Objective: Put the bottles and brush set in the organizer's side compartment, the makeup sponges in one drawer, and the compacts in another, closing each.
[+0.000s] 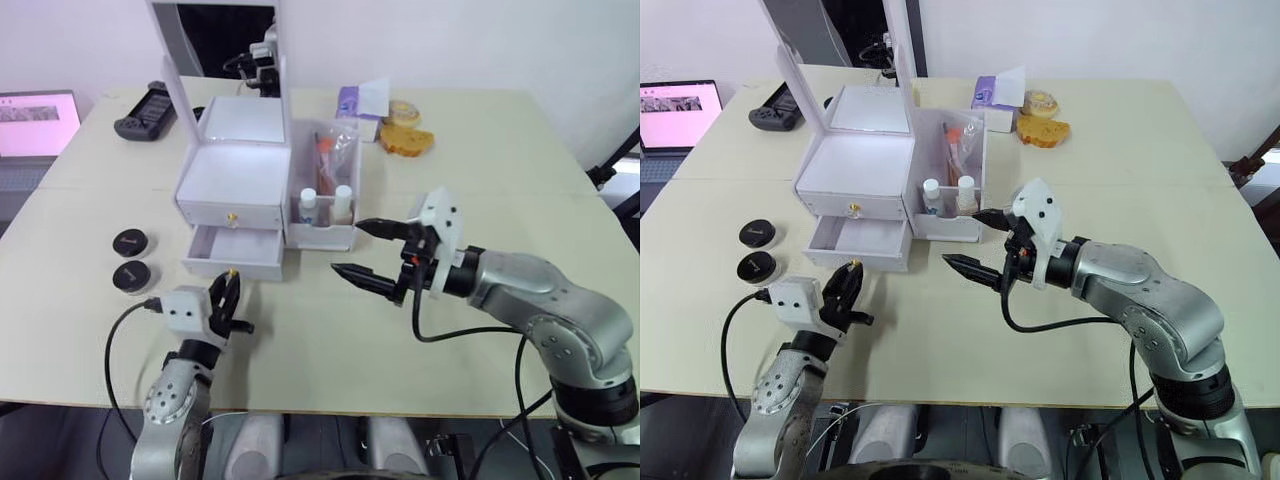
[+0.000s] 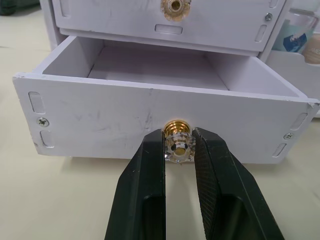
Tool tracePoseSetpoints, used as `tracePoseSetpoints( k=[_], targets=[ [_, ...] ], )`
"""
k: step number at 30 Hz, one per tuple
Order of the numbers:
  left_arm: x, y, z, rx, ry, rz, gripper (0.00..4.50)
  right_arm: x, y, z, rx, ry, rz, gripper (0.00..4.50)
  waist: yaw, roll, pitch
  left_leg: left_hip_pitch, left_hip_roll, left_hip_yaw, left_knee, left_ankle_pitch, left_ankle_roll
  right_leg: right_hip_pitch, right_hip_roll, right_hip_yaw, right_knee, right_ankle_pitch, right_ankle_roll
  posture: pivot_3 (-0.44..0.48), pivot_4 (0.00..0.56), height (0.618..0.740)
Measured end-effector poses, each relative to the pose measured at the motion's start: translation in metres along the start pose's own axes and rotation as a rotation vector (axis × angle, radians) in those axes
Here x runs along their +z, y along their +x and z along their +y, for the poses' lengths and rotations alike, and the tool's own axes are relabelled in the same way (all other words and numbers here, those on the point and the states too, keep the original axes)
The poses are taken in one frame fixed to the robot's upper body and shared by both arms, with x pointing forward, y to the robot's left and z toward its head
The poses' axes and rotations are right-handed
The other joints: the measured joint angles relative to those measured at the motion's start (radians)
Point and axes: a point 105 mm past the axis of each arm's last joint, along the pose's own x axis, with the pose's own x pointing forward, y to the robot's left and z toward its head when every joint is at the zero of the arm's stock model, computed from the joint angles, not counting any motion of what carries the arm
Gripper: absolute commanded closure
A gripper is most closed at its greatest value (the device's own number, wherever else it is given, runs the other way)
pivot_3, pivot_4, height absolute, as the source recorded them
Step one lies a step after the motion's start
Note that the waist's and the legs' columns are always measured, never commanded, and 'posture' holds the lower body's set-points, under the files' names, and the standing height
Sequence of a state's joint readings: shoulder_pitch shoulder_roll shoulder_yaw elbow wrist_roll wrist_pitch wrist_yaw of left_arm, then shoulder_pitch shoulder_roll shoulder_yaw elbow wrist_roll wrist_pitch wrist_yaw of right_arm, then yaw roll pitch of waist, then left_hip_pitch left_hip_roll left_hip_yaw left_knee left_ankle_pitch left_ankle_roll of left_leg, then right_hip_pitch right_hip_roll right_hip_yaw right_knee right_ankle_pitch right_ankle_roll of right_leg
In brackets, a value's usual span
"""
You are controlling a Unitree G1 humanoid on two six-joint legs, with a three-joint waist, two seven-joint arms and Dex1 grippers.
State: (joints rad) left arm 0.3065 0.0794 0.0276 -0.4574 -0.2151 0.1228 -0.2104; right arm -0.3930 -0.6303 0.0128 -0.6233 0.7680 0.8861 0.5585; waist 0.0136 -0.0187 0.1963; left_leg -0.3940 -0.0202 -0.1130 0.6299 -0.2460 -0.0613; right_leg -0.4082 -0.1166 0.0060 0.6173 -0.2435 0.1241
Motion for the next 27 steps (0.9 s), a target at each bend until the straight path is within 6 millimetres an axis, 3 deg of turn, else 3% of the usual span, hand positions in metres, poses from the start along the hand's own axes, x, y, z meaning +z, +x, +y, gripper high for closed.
tracePoseSetpoints(
  k=[25,27],
  targets=[
    [0.000,-0.019,-0.002,0.015,-0.013,0.043,4.21,0.000,0.006,0.000,0.030,0.012,-0.014,0.00,-0.004,0.000,0.000,-0.003,0.000,0.001,0.000,-0.003,0.005,-0.001,0.000,0.000,-0.004,0.000,0.000,0.000,0.150,0.740],
    [0.000,-0.019,-0.002,0.014,-0.022,0.042,3.18,-0.001,0.006,-0.001,0.028,0.011,-0.013,0.00,-0.004,0.000,0.000,-0.003,0.000,0.001,0.000,-0.003,0.005,-0.001,0.000,0.000,-0.004,0.000,0.000,0.000,0.150,0.740]
  ],
)
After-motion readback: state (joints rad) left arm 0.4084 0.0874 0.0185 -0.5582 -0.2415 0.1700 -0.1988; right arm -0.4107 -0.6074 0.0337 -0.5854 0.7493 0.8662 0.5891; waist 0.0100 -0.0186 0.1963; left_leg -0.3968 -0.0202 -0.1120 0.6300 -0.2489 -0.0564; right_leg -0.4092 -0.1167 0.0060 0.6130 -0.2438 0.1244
